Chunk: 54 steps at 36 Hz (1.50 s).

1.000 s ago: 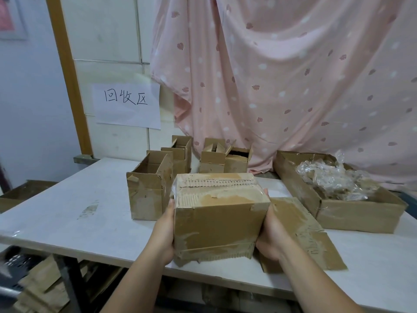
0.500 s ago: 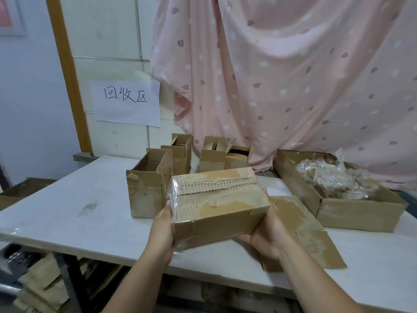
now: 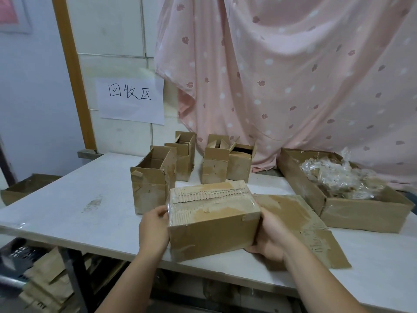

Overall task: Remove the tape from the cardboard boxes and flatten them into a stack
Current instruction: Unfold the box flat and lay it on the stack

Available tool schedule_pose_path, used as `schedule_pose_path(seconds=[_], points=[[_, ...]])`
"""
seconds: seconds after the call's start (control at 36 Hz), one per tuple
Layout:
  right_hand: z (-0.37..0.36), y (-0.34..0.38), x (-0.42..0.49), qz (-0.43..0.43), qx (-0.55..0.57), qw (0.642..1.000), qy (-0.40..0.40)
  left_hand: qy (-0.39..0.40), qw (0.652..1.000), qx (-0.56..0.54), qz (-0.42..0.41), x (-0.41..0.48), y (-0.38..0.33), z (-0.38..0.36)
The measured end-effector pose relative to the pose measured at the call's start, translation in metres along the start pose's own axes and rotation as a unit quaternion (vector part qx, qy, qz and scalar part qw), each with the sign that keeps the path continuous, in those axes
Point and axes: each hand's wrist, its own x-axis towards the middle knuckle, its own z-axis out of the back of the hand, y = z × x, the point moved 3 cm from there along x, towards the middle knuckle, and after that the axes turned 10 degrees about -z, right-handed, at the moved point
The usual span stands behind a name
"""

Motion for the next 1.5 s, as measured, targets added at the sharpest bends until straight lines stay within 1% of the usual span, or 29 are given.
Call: schedule_pose_path(seconds=[0.06,0.14,0.22,0.28,0.33,0.42,0.47,0.5,0.53,0.58,0.61,0.69,0.75,0.81,0.83,0.86,0.92,1.0,1.06,1.14,1.19,1.25,1.31,1.36,1.39,1.42,1.44,1.47,1.5], points=[[0.0,0.004,-0.001,0.004,-0.005,1.0,-0.007,-0.027,0.999,-0.019,-0.007,0.0,0.0,0.003],[0.0,0.006,-0.004,0.026,0.031,0.999,-0.007,-0.011,0.993,-0.108,0.041,-0.001,-0.005,0.002],[0.001,0.01,-0.005,0.101,0.077,0.992,-0.014,-0.012,0.971,-0.218,0.101,-0.01,-0.014,0.003],[-0.001,0.015,-0.01,0.163,0.076,0.983,-0.025,-0.004,0.962,-0.247,0.116,-0.013,-0.019,0.005],[-0.005,0.02,-0.016,0.197,0.051,0.978,-0.043,0.024,0.967,-0.231,0.106,-0.012,-0.023,0.005],[-0.01,0.028,-0.022,0.208,0.016,0.976,-0.057,0.041,0.975,-0.198,0.09,-0.01,-0.027,0.008],[-0.012,0.031,-0.024,0.217,-0.039,0.974,-0.052,0.044,0.977,-0.19,0.089,-0.009,-0.028,0.009],[-0.013,0.033,-0.025,0.23,-0.093,0.967,-0.063,0.046,0.978,-0.184,0.088,-0.008,-0.028,0.009],[-0.013,0.035,-0.025,0.252,-0.167,0.949,-0.086,0.047,0.979,-0.178,0.085,-0.007,-0.028,0.009],[-0.014,0.04,-0.022,0.284,-0.329,0.893,-0.117,0.048,0.983,-0.162,0.073,-0.004,-0.03,0.01],[-0.017,0.042,-0.023,0.289,-0.381,0.87,-0.121,0.048,0.985,-0.153,0.067,-0.002,-0.031,0.011],[-0.027,0.046,-0.025,0.278,-0.465,0.832,-0.118,0.051,0.989,-0.133,0.05,0.003,-0.032,0.011],[-0.032,0.045,-0.025,0.29,-0.53,0.788,-0.118,0.051,0.991,-0.122,0.035,0.004,-0.034,0.01],[-0.037,0.043,-0.025,0.293,-0.588,0.742,-0.135,0.035,0.994,-0.105,0.023,0.006,-0.036,0.011],[-0.038,0.043,-0.025,0.289,-0.605,0.728,-0.143,0.024,0.995,-0.092,0.018,0.007,-0.037,0.011],[-0.039,0.043,-0.025,0.283,-0.612,0.723,-0.149,0.014,0.997,-0.076,0.012,0.008,-0.04,0.012],[-0.041,0.044,-0.027,0.278,-0.606,0.728,-0.158,0.003,0.999,-0.052,0.001,0.01,-0.045,0.013],[-0.042,0.041,-0.027,0.286,-0.586,0.738,-0.174,0.002,0.999,-0.044,-0.003,0.013,-0.047,0.015],[-0.04,0.038,-0.024,0.286,-0.589,0.734,-0.182,0.013,0.998,-0.059,0.008,0.017,-0.046,0.016],[-0.038,0.039,-0.021,0.298,-0.585,0.731,-0.188,0.038,0.991,-0.118,0.046,0.021,-0.045,0.018],[-0.037,0.039,-0.019,0.301,-0.583,0.731,-0.188,0.051,0.99,-0.119,0.05,0.022,-0.046,0.02],[-0.038,0.039,-0.017,0.3,-0.583,0.732,-0.185,0.059,0.996,-0.066,0.034,0.025,-0.049,0.023],[-0.037,0.039,-0.017,0.3,-0.582,0.733,-0.182,0.061,0.998,0.018,0.002,0.028,-0.055,0.024],[-0.036,0.04,-0.016,0.297,-0.584,0.733,-0.182,0.055,0.994,0.094,-0.033,0.031,-0.062,0.025],[-0.036,0.04,-0.015,0.296,-0.585,0.733,-0.182,0.053,0.992,0.107,-0.039,0.032,-0.063,0.026],[-0.035,0.04,-0.015,0.297,-0.584,0.733,-0.183,0.054,0.994,0.088,-0.036,0.032,-0.062,0.028],[-0.035,0.04,-0.014,0.298,-0.582,0.734,-0.184,0.055,0.998,0.034,-0.025,0.031,-0.059,0.03],[-0.035,0.04,-0.014,0.299,-0.58,0.734,-0.186,0.054,0.998,-0.043,-0.01,0.028,-0.055,0.032],[-0.035,0.04,-0.013,0.299,-0.578,0.736,-0.188,0.049,0.99,-0.13,0.008,0.025,-0.048,0.034]])
